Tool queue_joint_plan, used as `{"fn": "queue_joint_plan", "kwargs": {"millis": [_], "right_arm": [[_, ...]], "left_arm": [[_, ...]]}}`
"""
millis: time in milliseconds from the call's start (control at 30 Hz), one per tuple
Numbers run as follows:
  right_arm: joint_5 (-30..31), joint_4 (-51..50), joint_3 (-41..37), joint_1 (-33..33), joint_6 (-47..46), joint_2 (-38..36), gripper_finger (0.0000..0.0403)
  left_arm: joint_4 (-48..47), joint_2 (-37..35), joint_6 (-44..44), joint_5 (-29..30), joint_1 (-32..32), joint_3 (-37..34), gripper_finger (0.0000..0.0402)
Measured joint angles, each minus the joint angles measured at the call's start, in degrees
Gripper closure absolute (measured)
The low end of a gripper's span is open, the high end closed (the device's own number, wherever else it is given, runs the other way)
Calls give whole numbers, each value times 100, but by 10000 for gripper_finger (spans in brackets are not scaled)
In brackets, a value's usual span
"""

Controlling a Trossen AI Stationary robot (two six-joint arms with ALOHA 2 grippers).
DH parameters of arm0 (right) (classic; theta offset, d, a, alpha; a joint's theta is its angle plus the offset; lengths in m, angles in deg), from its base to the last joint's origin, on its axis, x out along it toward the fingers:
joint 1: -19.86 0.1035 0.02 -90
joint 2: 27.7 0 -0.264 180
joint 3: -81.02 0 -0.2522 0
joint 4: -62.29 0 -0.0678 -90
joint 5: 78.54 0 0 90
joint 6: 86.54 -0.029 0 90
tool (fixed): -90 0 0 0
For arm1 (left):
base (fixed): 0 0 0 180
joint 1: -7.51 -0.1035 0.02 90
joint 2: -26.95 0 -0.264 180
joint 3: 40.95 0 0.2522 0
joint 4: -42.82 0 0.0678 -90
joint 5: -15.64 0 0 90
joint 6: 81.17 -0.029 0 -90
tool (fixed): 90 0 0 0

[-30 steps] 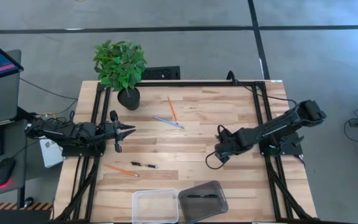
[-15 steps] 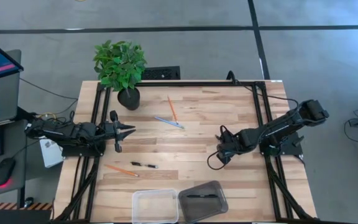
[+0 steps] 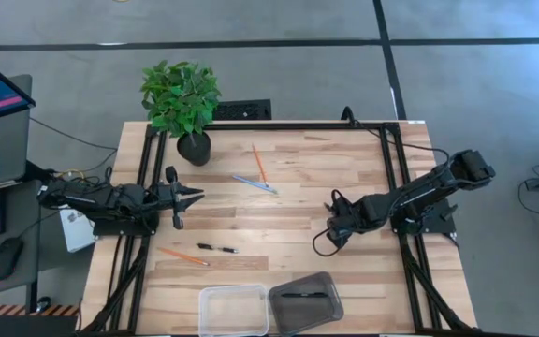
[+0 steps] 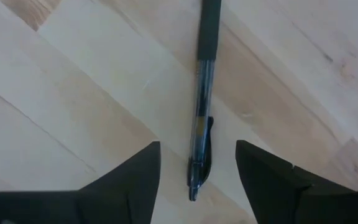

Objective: Sort pens & pencils
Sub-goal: Put the right black pen into the black bin

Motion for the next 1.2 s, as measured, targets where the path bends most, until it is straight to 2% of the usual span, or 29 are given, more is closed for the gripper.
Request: {"fn": "queue_joint_plan", "kwargs": {"millis": [367, 733, 1200], "right_arm": [[4, 81, -28, 180, -65, 0, 179], [-96, 672, -603, 181, -278, -23, 213], [-225, 610, -634, 177, -14, -15, 341]], "left_arm": [[-1, 0, 4, 0, 0, 0, 345], [-1, 0, 2, 0, 0, 0, 345], [0, -2, 2, 0, 0, 0, 345]]}}
